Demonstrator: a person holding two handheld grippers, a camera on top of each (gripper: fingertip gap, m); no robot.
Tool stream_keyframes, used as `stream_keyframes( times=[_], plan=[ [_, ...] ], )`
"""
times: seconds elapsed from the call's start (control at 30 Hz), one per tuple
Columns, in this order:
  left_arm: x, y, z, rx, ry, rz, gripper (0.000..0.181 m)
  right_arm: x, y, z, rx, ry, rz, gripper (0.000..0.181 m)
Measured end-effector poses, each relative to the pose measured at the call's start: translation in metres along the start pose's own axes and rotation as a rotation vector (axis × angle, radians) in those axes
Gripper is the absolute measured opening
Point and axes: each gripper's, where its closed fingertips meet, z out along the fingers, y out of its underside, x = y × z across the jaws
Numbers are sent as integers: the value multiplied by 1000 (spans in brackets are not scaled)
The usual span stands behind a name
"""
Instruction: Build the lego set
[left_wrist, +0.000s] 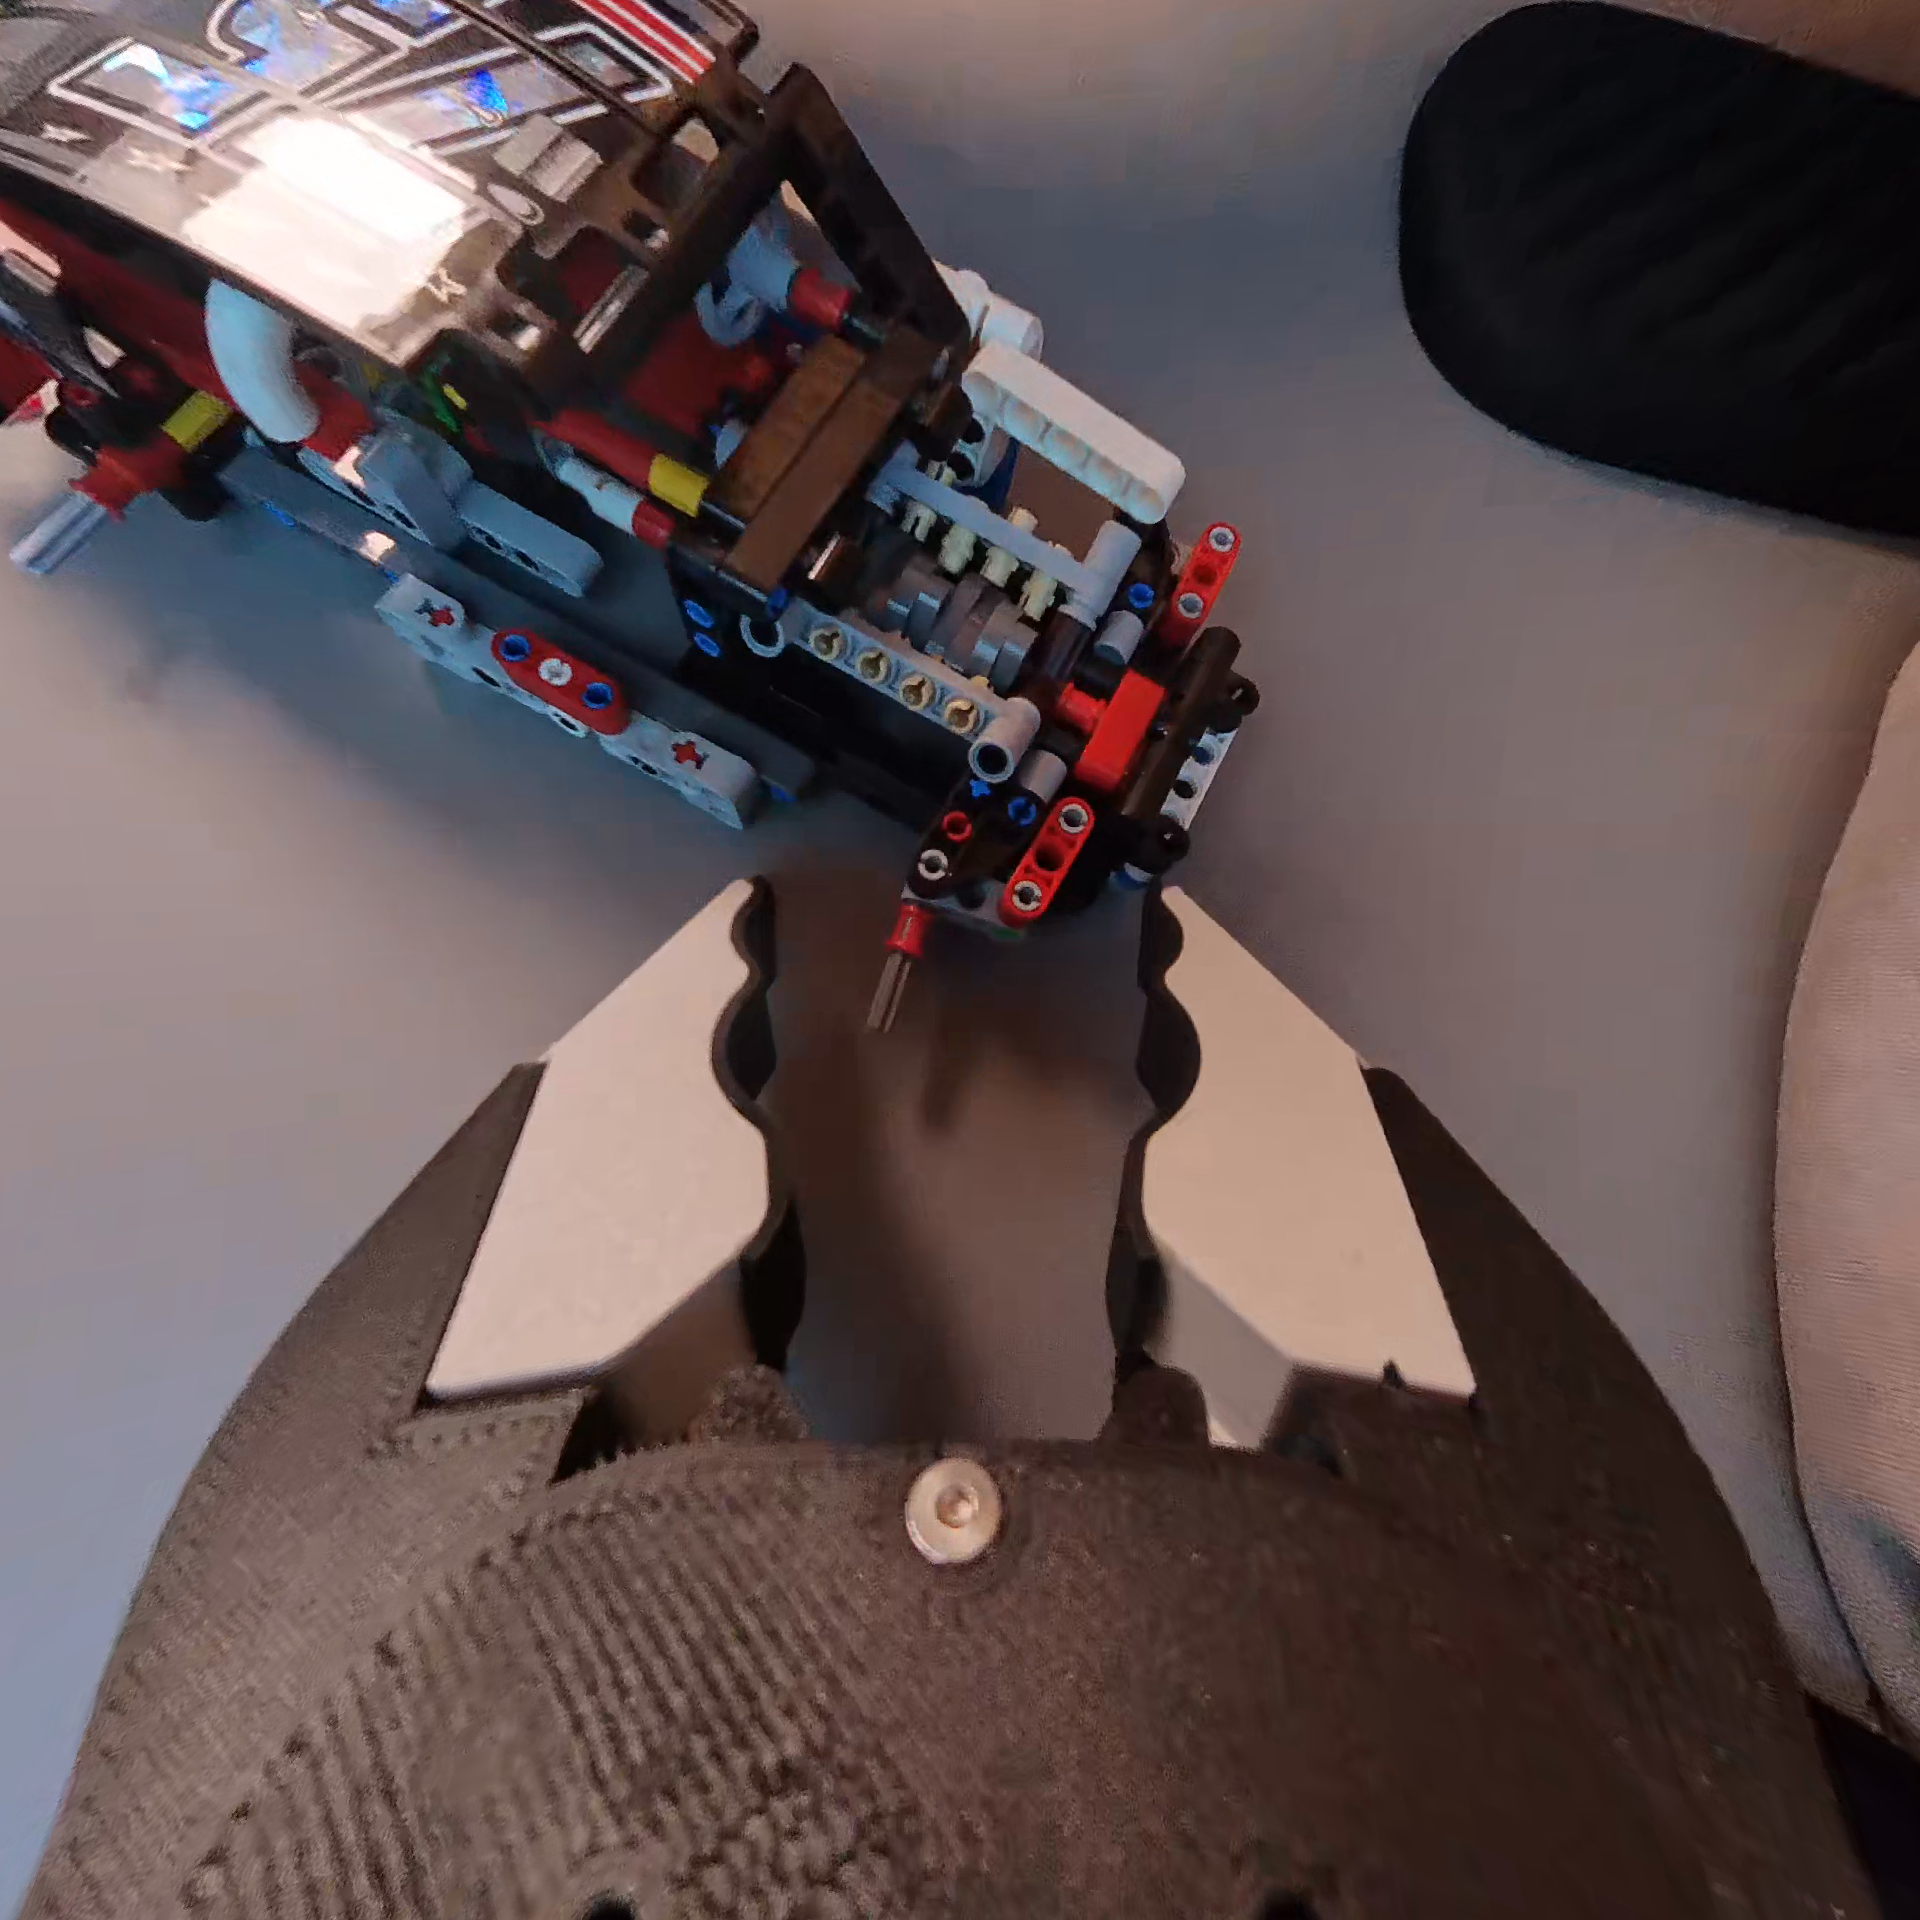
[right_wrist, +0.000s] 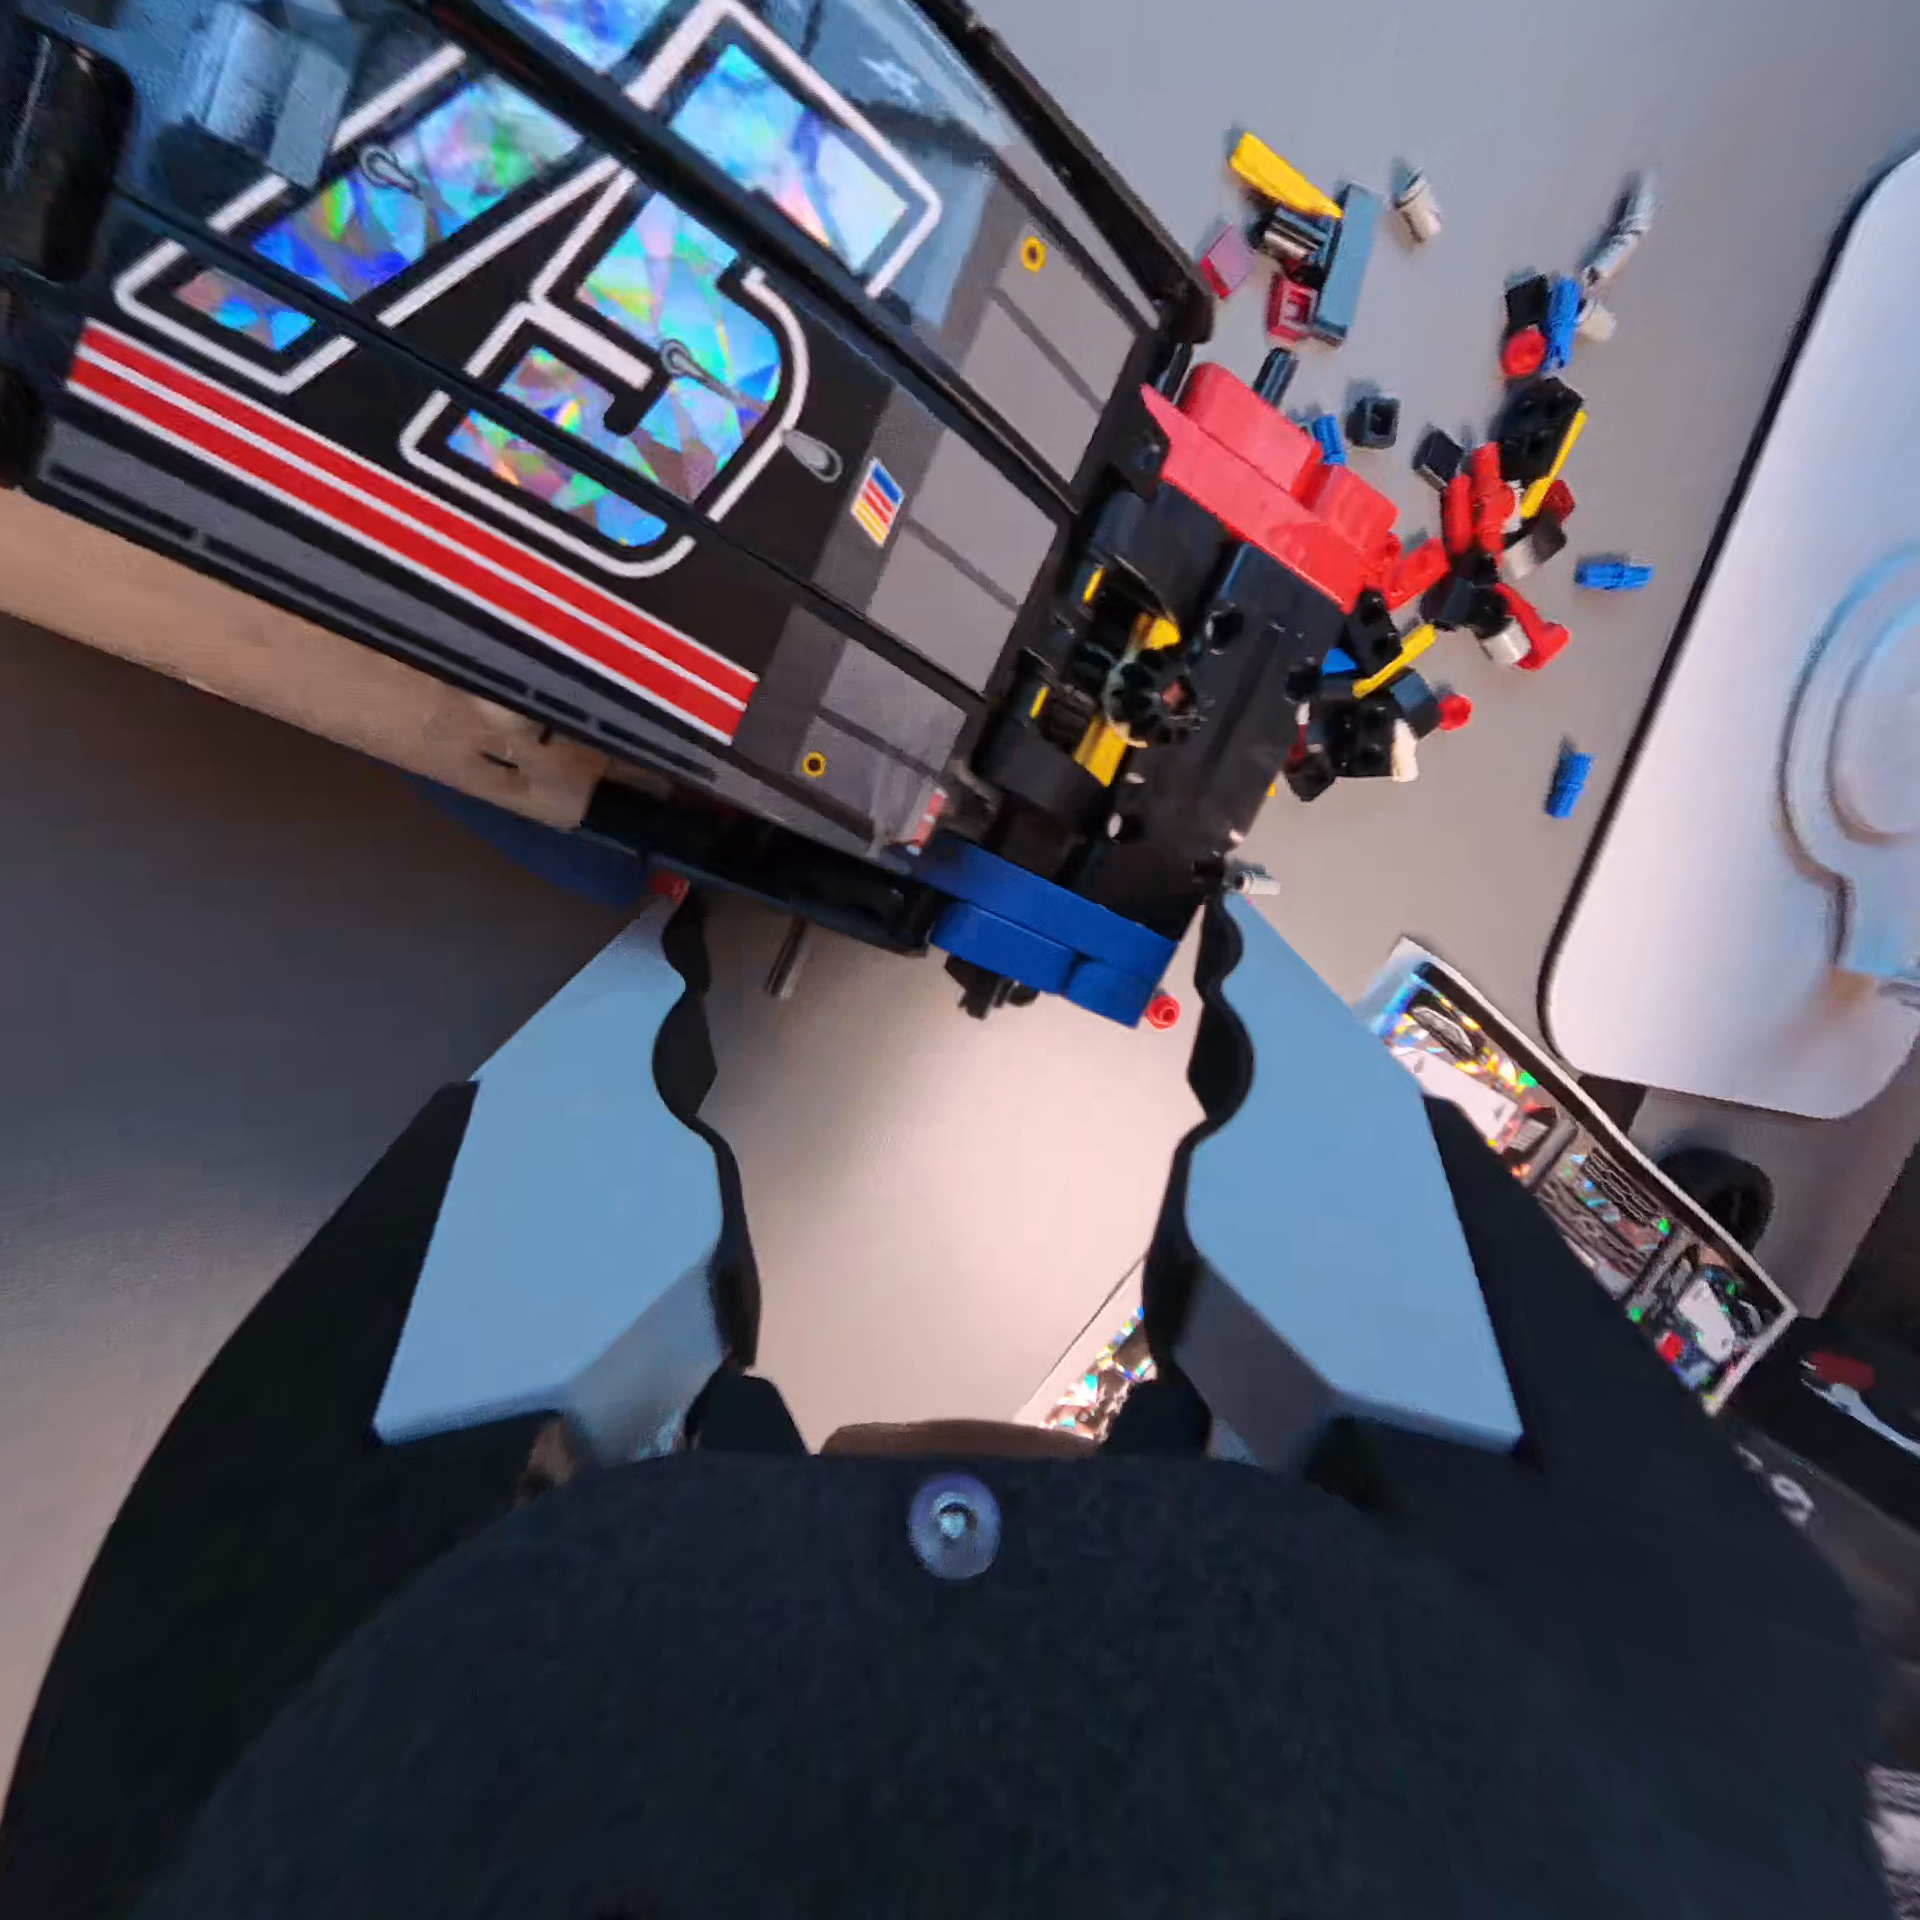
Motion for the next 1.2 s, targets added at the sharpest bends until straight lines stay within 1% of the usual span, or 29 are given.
stream_keyframes(
  times=[0.03, 0.1, 0.13, 0.27, 0.33, 0.4, 0.43, 0.47, 0.5, 0.53, 0.57, 0.6, 0.67, 0.7, 0.73, 0.8, 0.87, 0.9, 1.0, 1.03, 1.07, 1.17, 1.2],
  plan=[
    [0, 0, 0, -3, 13, -1, 71, 0, 1, 1, -22, 17, -25, 93],
    [0, 1, -2, -7, 36, 6, 71, -2, 4, -3, -22, 35, -5, 81],
    [-4, 2, -3, -10, 28, 10, 67, -5, 7, -6, -13, 35, 18, 78],
    [-15, 6, -10, -16, 45, 32, 70, -26, 20, -17, 17, 72, 145, 78],
    [-24, 7, -13, -20, 35, 25, 70, -38, 29, -24, 23, 101, 239, 78],
    [-36, 6, -15, -3, 9, 7, 65, -49, 40, -31, 25, 141, 359, 78],
    [-44, 4, -16, 16, -18, -12, 60, -56, 45, -35, 14, 163, 434, 77],
    [-54, 2, -18, 40, -61, -33, 56, -63, 50, -39, -6, 186, 534, 75],
    [-63, -1, -21, 70, -107, -52, 57, -71, 55, -42, -28, 211, 670, 71],
    [-70, -3, -25, 99, -138, -65, 57, -79, 56, -46, -26, 241, 805, 68],
    [-71, -5, -29, 125, -144, -78, 58, -87, 54, -49, 3, 254, 885, 69],
    [-68, -7, -32, 151, -128, -88, 55, -99, 48, -51, 37, 240, 911, 73],
    [-52, -14, -38, 201, -62, -78, 67, -120, 38, -60, 89, 207, 918, 69],
    [-43, -16, -38, 210, -30, -69, 73, -125, 36, -66, 118, 212, 912, 69],
    [-36, -17, -37, 211, -25, -50, 76, -128, 36, -73, 136, 226, 881, 68],
    [-30, -17, -31, 187, -54, 15, 82, -129, 37, -82, 167, 266, 773, 72],
    [-29, -17, -23, 159, -82, 62, 87, -130, 40, -81, 161, 288, 702, 81],
    [-32, -18, -19, 155, -102, 77, 86, -131, 42, -77, 149, 289, 679, 86],
    [-36, -20, -10, 140, -88, 65, 88, -129, 48, -64, 136, 300, 652, 85],
    [-37, -21, -9, 141, -81, 63, 85, -128, 48, -62, 147, 302, 659, 80],
    [-38, -21, -9, 146, -72, 67, 76, -128, 46, -60, 167, 298, 673, 75],
    [-47, -21, -12, 160, -79, 63, 73, -127, 42, -60, 201, 332, 711, 60],
    [-50, -21, -13, 165, -86, 57, 72, -127, 40, -60, 209, 345, 714, 60]
  ],
)
